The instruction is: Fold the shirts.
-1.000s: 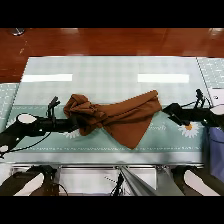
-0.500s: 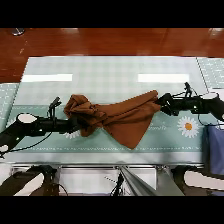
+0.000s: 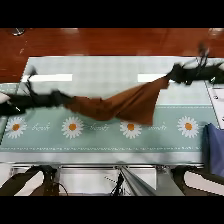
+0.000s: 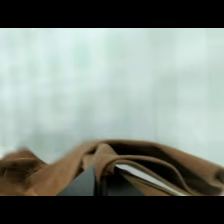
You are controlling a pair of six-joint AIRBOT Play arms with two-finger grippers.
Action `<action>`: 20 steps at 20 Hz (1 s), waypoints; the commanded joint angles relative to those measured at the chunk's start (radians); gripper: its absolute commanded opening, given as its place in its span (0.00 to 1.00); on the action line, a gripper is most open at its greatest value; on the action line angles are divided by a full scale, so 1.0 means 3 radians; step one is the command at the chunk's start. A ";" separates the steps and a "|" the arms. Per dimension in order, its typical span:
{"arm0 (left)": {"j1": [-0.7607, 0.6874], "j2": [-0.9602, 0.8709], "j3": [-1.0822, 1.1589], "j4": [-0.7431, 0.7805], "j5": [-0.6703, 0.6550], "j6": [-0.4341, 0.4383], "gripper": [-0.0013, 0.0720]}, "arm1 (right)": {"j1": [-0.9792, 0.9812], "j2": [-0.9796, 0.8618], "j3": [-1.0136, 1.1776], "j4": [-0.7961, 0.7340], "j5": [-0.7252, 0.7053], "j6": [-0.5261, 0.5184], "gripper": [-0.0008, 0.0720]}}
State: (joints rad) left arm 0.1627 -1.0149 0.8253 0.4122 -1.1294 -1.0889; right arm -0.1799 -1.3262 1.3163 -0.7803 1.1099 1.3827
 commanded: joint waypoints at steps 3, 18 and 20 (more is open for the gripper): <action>0.0237 0.0039 0.2070 -0.0440 0.0033 -0.0127 0.05 | 0.0008 0.0360 0.1930 -0.0178 0.0640 0.0253 0.05; 0.1216 0.1227 0.4063 0.1534 -0.0066 -0.0902 0.05 | 0.0006 0.2375 0.2372 -0.1446 0.1853 0.0484 0.05; 0.0835 0.1266 0.4049 0.1848 -0.0267 -0.0980 0.05 | 0.0006 0.2388 0.2370 -0.1445 0.2154 0.0534 0.05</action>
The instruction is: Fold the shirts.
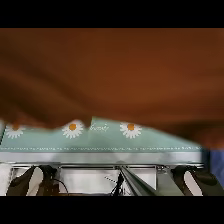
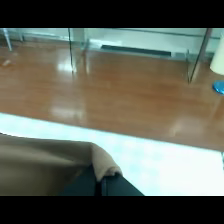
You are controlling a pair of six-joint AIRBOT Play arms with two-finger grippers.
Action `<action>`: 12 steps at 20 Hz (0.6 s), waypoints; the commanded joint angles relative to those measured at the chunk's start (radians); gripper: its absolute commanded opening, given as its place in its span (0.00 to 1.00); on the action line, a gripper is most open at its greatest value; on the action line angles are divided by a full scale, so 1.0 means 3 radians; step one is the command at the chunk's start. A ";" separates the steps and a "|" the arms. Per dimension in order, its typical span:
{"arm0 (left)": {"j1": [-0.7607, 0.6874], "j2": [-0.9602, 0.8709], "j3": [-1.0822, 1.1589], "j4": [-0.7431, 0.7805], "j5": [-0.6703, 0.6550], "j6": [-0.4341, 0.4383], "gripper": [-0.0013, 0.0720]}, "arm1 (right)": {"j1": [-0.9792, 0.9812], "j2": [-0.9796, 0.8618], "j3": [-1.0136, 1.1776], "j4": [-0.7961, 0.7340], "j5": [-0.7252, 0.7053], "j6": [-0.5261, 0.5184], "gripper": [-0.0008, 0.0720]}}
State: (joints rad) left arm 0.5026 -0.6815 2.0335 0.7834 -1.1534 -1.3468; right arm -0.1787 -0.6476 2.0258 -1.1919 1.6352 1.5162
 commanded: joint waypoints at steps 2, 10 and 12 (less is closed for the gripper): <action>-0.0627 0.0158 -0.0223 0.0744 -0.0319 -0.0184 0.05 | 0.0003 0.0156 -0.0168 -0.0058 0.0553 0.0139 0.05; -0.1245 -0.0430 -0.2534 0.0618 0.0652 0.0183 0.05 | 0.0004 0.0298 -0.2682 0.0103 -0.0581 -0.0039 0.05; -0.1464 -0.0805 -0.2664 0.0618 0.0947 0.0182 0.05 | 0.0004 0.0023 -0.3126 0.0130 -0.1158 -0.0041 0.05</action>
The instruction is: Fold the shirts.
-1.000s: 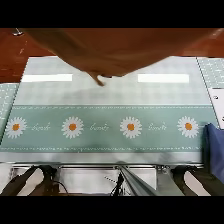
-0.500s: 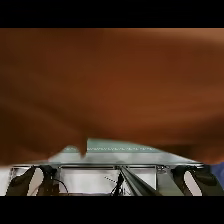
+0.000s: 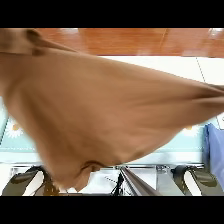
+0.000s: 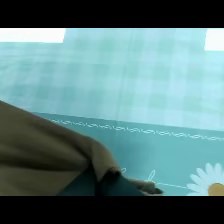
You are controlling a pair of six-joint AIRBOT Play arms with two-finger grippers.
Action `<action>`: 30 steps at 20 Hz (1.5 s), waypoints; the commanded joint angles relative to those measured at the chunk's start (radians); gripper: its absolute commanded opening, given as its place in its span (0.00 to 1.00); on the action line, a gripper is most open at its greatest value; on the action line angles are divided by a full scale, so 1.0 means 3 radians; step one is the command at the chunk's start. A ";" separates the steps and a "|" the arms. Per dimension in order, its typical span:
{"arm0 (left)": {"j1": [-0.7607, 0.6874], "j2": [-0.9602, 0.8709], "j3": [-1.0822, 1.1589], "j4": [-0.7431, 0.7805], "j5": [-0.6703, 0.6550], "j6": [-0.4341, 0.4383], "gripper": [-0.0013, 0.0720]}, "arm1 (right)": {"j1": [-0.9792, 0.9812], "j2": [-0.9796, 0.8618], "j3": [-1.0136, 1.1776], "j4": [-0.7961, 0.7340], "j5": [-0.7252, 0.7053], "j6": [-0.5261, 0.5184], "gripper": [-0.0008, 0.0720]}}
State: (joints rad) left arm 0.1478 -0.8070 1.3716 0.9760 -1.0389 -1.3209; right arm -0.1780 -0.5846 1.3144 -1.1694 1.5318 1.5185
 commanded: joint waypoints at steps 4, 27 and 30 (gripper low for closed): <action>-0.0612 -0.1171 -0.0313 -0.0029 0.1076 0.0083 0.05 | 0.0000 -0.1230 -0.0757 0.0361 -0.1701 -0.0214 0.05; 0.1092 -0.1077 -0.2607 -0.0076 -0.1319 0.0013 0.98 | -0.0937 -0.1681 -0.1974 0.0961 -0.1567 -0.0590 0.87; 0.1050 -0.0788 -0.3101 -0.0224 -0.1008 0.0003 0.98 | -0.0937 -0.1466 -0.2312 0.1628 -0.1668 -0.0793 0.87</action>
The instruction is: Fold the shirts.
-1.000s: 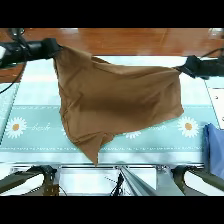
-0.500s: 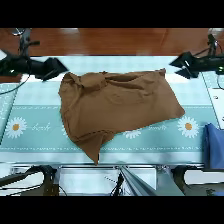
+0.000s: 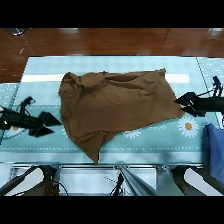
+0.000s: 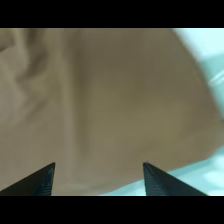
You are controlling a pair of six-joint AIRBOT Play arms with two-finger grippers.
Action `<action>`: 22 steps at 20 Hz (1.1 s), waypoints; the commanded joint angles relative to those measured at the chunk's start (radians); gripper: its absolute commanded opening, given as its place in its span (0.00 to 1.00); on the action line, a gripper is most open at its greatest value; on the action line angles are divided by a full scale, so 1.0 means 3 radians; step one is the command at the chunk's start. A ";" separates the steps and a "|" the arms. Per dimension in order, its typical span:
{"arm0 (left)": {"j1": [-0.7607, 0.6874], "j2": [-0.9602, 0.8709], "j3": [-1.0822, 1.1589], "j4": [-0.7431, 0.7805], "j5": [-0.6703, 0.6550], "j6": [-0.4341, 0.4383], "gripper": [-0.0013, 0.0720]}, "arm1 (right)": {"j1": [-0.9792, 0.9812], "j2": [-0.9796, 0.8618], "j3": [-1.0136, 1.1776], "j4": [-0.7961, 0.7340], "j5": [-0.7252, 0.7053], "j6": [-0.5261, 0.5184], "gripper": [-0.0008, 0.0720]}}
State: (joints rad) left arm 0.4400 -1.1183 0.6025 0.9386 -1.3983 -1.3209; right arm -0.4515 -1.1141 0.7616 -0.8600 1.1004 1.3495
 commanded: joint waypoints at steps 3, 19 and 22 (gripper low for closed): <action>-0.0031 0.0403 -0.0863 -0.0310 0.0413 0.0001 0.98 | -0.0022 0.0299 -0.0476 0.0760 -0.0130 -0.0315 0.87; -0.1191 0.0403 -0.1130 -0.1413 0.1498 0.0427 0.05 | -0.1165 0.0261 -0.0309 -0.0444 0.0168 0.0291 0.87; -0.1191 0.0402 -0.1132 -0.1411 0.1484 0.0427 0.05 | -0.1161 -0.0038 -0.0291 0.0100 0.0008 0.0075 0.87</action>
State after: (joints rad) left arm 0.0875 -0.9977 0.2588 0.5228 -0.9504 -1.2022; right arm -0.7696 -1.0679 0.6685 -0.8787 1.1313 1.3964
